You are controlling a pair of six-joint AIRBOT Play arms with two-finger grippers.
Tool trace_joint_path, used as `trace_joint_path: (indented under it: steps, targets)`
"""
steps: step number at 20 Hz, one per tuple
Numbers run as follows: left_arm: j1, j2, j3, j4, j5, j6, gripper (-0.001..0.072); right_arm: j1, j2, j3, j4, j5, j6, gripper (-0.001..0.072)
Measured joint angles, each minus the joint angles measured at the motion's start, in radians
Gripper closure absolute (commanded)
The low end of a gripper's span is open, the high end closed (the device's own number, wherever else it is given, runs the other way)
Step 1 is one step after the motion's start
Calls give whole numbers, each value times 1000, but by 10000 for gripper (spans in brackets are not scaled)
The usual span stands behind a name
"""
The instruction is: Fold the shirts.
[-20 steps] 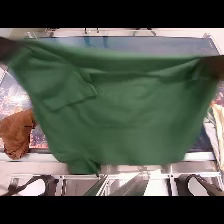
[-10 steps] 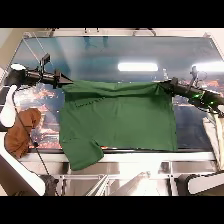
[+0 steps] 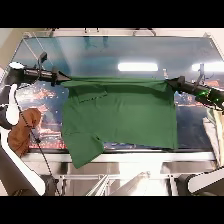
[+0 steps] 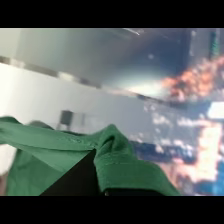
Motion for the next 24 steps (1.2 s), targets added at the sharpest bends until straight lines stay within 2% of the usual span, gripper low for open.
trace_joint_path:
  steps: [3, 4, 5, 9, 18, 21, 22, 23, 24]
  targets:
    - [-20, -2, -38, 48, -4, 0, 688, -10, -2, 4, -105, -6, 0, 694]
    - [-26, -2, -49, 60, -3, 0, 688, -11, -3, 5, -126, -7, 1, 671]
    - [-33, -2, -57, 70, -2, 0, 688, -12, -3, 5, -143, -11, 1, 552]
    - [-65, -2, -73, 92, 27, 0, 690, -13, -3, 6, -188, -40, 2, 459]
    - [-87, -3, -78, 91, 37, 0, 690, -14, -3, 6, -227, -68, 7, 461]
    - [-87, -3, -78, 91, 34, 1, 688, -12, -5, 6, -257, -79, 38, 462]
    - [-87, -3, -78, 94, 33, 1, 686, -12, -7, 6, -278, -82, 56, 500]
    - [-85, -3, -78, 95, 30, 1, 540, -11, -8, 6, -298, -82, 74, 564]
    - [-82, -3, -78, 95, 27, 1, 410, -11, -8, 6, -315, -81, 93, 596]
